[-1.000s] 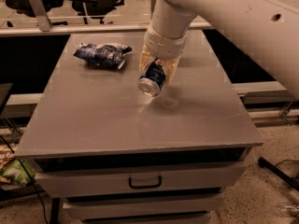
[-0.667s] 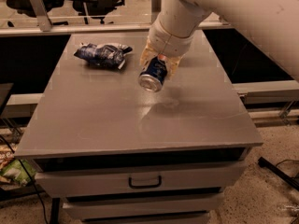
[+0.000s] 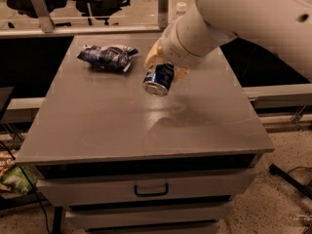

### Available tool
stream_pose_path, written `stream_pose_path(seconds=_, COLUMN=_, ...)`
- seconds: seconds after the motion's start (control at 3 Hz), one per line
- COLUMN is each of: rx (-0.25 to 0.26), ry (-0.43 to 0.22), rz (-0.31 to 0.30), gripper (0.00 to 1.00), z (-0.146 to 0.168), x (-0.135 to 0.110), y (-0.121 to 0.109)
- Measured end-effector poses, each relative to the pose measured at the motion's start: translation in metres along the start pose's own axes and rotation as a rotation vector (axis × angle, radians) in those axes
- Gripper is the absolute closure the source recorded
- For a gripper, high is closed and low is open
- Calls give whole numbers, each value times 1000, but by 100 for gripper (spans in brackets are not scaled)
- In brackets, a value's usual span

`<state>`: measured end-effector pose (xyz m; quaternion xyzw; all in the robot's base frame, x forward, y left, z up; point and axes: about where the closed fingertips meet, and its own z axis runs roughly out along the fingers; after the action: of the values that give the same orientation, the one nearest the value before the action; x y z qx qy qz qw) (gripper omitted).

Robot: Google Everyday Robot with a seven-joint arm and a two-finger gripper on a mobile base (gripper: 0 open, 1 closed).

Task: Place pepsi can upright

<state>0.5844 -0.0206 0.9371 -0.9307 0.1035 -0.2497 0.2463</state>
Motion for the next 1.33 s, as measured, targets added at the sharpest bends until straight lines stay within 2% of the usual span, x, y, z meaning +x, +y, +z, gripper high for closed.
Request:
stream_pose_path(seconds=0.33, rx=72, ry=72, rz=-31, gripper=100, z=-1, x=-13, y=4)
stream_pose_path(seconds=0.67, rx=125, ry=147, rz=-32, gripper=100, z=-6, x=-1, y=-3)
stream_pose_path(seconds=1.0, rx=127, ry=148, rz=-33, gripper=100, z=-6, x=0, y=-5)
stream_pose_path(seconds=1.33, rx=87, ry=169, rz=-91, gripper=100, z=-8, x=2, y=-6)
